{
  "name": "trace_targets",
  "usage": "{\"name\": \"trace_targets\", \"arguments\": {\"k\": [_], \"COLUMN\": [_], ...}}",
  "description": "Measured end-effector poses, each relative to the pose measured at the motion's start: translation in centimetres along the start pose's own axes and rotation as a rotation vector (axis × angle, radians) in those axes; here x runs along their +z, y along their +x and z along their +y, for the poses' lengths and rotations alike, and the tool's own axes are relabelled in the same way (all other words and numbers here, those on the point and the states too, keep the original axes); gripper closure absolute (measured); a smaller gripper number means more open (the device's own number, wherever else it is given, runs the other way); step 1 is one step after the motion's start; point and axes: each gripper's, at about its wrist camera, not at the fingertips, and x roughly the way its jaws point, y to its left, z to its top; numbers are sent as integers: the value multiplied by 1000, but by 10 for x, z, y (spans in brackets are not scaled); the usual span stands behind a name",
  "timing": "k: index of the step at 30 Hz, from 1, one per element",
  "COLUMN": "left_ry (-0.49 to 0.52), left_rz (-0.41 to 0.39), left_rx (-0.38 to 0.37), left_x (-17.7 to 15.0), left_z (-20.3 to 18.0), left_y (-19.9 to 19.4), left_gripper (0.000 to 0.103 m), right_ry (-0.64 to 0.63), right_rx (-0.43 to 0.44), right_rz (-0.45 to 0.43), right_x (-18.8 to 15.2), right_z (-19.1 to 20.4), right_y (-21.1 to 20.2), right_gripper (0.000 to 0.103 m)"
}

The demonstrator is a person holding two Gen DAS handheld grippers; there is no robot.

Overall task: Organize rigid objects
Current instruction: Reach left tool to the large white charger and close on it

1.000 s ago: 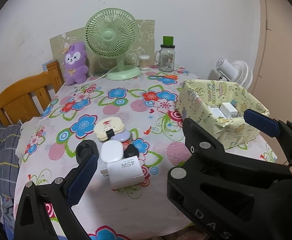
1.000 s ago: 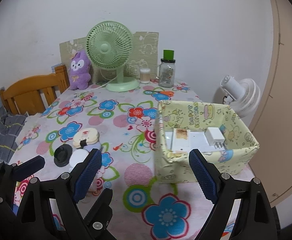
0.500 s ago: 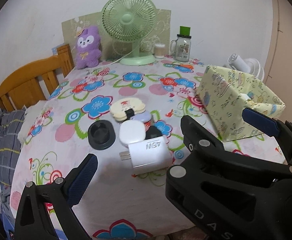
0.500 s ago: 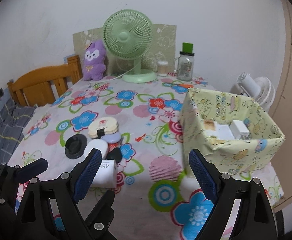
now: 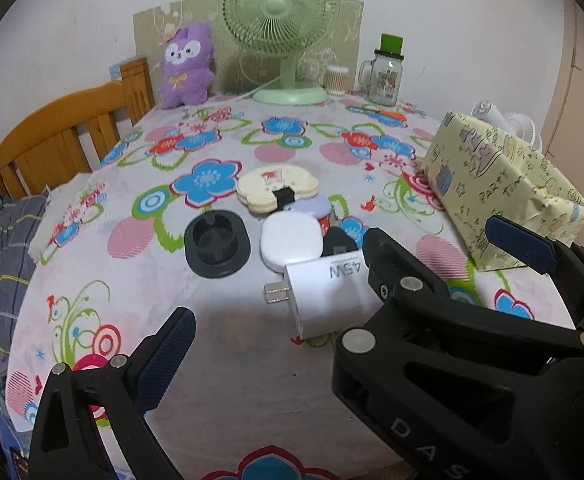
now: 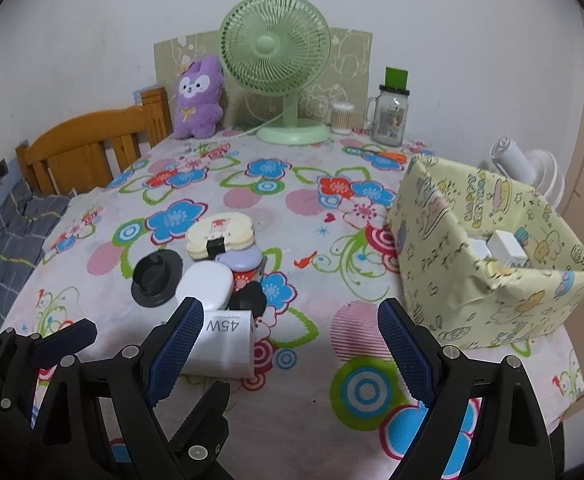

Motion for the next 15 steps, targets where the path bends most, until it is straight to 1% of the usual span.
{"name": "trace_targets", "arguments": {"k": [7,10,15], "left_ry": [-8,-11,-29], "left_rz": [37,51,76], "left_rx": [-21,-24,-28], "left_x": [-1,-2,-2], "left_z": [0,0,4], "left_y": [17,23,30], "left_gripper": [2,2,3], "right_ry": [-6,-19,-22], "right_rx": [-7,5,12], "right_rz": [35,61,80], "right_x": [-2,-3,-3], "right_z": [-3,-2,0], "right_y": [14,22,30], "right_gripper": [12,12,12]}}
